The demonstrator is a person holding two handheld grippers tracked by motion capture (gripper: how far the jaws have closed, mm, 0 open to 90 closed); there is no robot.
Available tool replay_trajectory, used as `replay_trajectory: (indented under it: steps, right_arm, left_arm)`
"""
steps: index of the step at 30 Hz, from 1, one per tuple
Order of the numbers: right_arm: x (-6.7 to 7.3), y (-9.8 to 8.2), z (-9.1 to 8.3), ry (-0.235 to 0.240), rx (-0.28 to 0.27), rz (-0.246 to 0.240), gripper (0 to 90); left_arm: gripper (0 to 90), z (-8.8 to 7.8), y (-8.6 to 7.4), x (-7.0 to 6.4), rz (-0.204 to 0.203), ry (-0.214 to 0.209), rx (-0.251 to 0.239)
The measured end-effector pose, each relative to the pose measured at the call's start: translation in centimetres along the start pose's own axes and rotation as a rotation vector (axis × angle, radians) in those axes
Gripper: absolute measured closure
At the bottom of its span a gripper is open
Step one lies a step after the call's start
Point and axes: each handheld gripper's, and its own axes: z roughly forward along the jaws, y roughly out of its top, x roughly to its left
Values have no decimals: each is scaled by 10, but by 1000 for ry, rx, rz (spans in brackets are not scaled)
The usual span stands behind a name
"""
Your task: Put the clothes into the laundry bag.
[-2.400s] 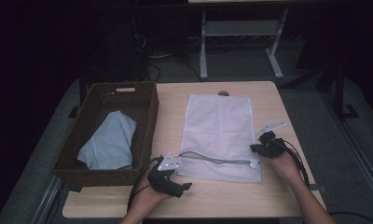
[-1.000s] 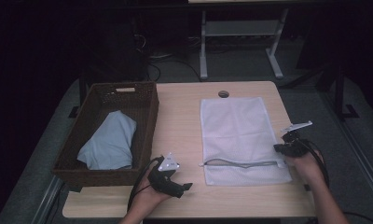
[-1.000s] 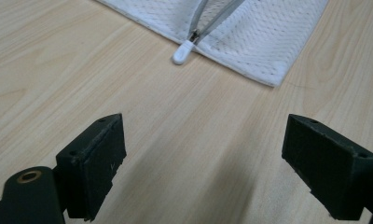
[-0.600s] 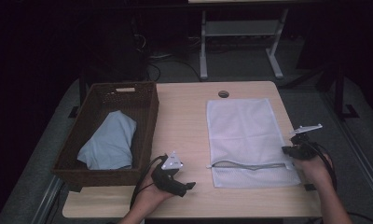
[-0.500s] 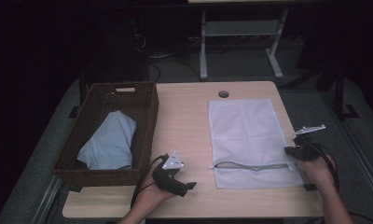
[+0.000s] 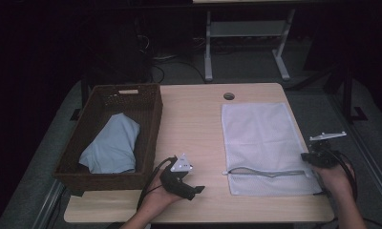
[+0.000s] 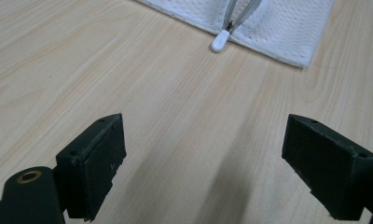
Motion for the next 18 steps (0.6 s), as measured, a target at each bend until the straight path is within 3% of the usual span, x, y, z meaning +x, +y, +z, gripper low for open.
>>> replay_trajectory:
  steps: [6,9,14,18]
  right_arm:
    - [-5,-4,-3,-6,-5,15,896]
    - [-3,-3,-8,9,-36,10,876]
    - [9,1,-16,60,-74,-35,796]
    - [21,1,-18,89,-85,-83,671]
  left_arm:
    - [127,2,1,0,6,-3,1]
    - [127,1,1,0,6,-2,1]
    - [127,1,1,0,2,-1,3]
    - [127,0,0,0,-6,0,3]
